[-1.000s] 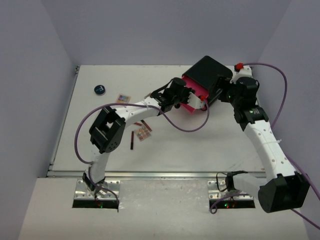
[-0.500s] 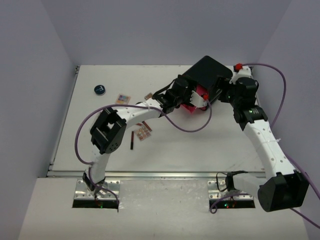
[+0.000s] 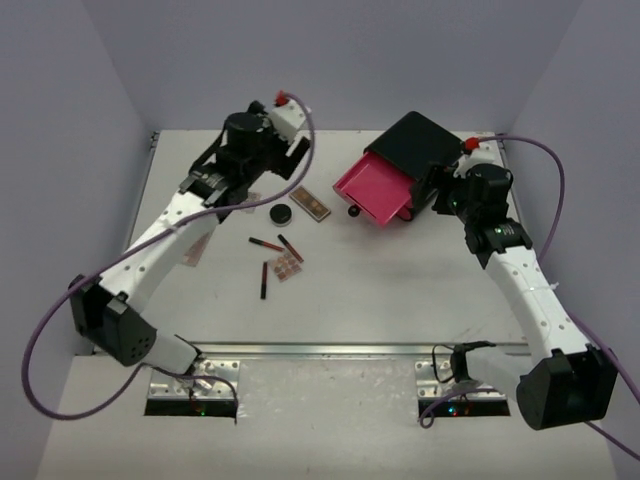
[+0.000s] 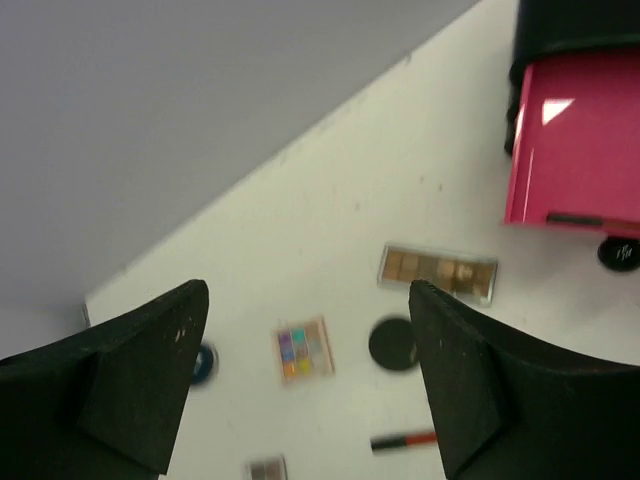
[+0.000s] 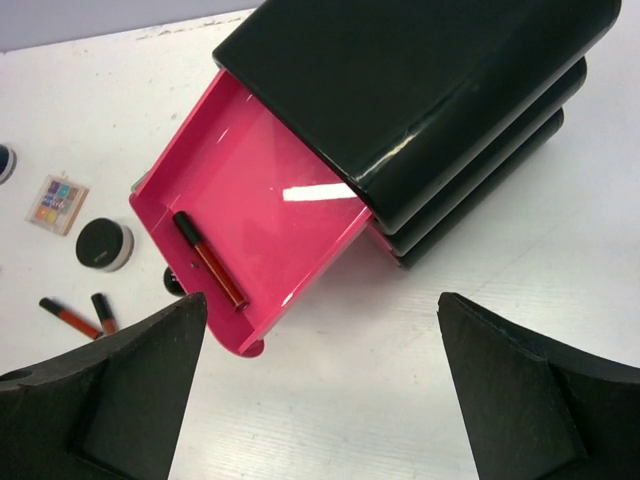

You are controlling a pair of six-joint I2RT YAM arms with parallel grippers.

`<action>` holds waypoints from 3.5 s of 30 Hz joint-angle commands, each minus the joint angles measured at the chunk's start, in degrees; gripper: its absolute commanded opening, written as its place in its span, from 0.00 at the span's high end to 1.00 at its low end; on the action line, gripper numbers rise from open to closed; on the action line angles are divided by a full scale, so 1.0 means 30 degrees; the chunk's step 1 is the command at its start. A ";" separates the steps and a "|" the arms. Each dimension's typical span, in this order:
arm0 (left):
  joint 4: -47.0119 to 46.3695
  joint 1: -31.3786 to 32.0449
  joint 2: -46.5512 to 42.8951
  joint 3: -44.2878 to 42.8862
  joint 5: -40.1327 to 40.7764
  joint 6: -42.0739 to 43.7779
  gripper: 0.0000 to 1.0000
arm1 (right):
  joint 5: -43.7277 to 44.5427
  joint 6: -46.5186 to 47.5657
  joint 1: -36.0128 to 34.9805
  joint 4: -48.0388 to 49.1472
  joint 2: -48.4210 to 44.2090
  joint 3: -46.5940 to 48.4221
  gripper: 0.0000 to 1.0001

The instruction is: Organize the makeup

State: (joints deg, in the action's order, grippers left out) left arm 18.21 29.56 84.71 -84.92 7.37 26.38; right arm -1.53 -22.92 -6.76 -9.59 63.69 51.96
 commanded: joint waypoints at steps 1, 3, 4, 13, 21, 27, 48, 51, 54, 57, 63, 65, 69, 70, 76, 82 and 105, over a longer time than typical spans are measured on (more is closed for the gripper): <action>0.3207 -0.0743 -0.2085 0.6144 -0.1862 -0.5742 0.20 | -0.0749 -0.0509 -0.0001 0.0926 -0.0032 -0.0094 0.03; 0.3538 -0.0763 -0.2508 0.7626 -0.1373 -0.6344 0.21 | -0.0970 -0.0574 -0.0001 0.0879 0.0040 -0.0074 0.03; 0.3716 -0.0772 -0.2627 0.8353 -0.1142 -0.6651 0.21 | -0.1070 -0.0586 -0.0001 0.0833 0.0061 -0.0084 0.03; 0.2049 -0.0802 -0.1560 1.2081 -0.2063 -0.8316 0.23 | -0.0959 -0.0455 -0.0001 0.0836 -0.0168 -0.0568 0.03; 0.3266 -0.1249 0.1990 1.0779 -0.2247 -0.9229 0.28 | -0.0321 0.0220 -0.0001 0.0624 -0.0525 -0.0563 0.02; 0.3399 -0.1603 0.2332 1.1000 -0.2867 -1.0378 0.36 | 0.0451 0.0888 -0.0001 0.0588 -0.0899 -0.0738 0.01; 0.3567 -0.4061 0.5337 1.1343 -0.5064 -1.1488 1.00 | 0.1418 0.1195 -0.0001 0.0880 -0.0636 -0.0417 0.01; 0.3623 -0.4506 0.5524 1.1314 -0.5462 -1.1488 1.00 | 0.1359 0.1165 -0.0001 0.0910 -0.0606 -0.0416 0.01; 0.3541 -0.5103 0.4813 1.1295 -0.5493 -1.1337 1.00 | 0.1396 0.1165 -0.0001 0.0910 -0.0643 -0.0483 0.01; 0.3533 -0.5868 0.3308 1.1497 -0.5557 -1.1042 1.00 | 0.1368 0.1099 -0.0001 0.0963 -0.0727 -0.0579 0.01; 0.5706 -0.6033 0.0185 0.9337 -0.7151 -0.9415 1.00 | 0.0858 0.0777 -0.0001 0.1349 -0.0945 -0.0784 0.01; 0.5777 -0.6036 -0.0844 0.7955 -0.7116 -0.9078 1.00 | 0.0668 0.0649 -0.0011 0.1417 -0.1054 -0.0855 0.01; 0.4273 -0.5548 -0.1839 0.3936 -0.6178 -0.7211 1.00 | 0.0597 0.0375 -0.0001 0.1730 -0.1221 -0.1090 0.01; 0.3819 -0.4529 -0.1030 0.2073 -0.4787 -0.5901 1.00 | 0.0306 0.0261 -0.0001 0.1827 -0.1173 -0.1139 0.01; -0.0663 0.1297 0.3162 -0.2841 -0.0477 0.3544 1.00 | -0.0152 -0.0176 0.0028 0.1883 -0.1531 -0.1430 0.01; -0.2764 0.3655 0.7482 -0.6190 -0.0957 0.9235 1.00 | 0.0595 -0.1047 0.0825 0.1045 -0.2045 -0.1445 0.01; -0.5040 0.5591 1.1456 -0.4853 -0.0687 1.3170 0.89 | 0.1272 -0.0675 0.1962 0.1056 -0.2422 -0.1969 0.01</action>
State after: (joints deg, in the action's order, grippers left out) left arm 6.36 46.65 118.37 -100.30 4.76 64.75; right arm 2.39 -25.64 -1.21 -7.86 56.64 46.06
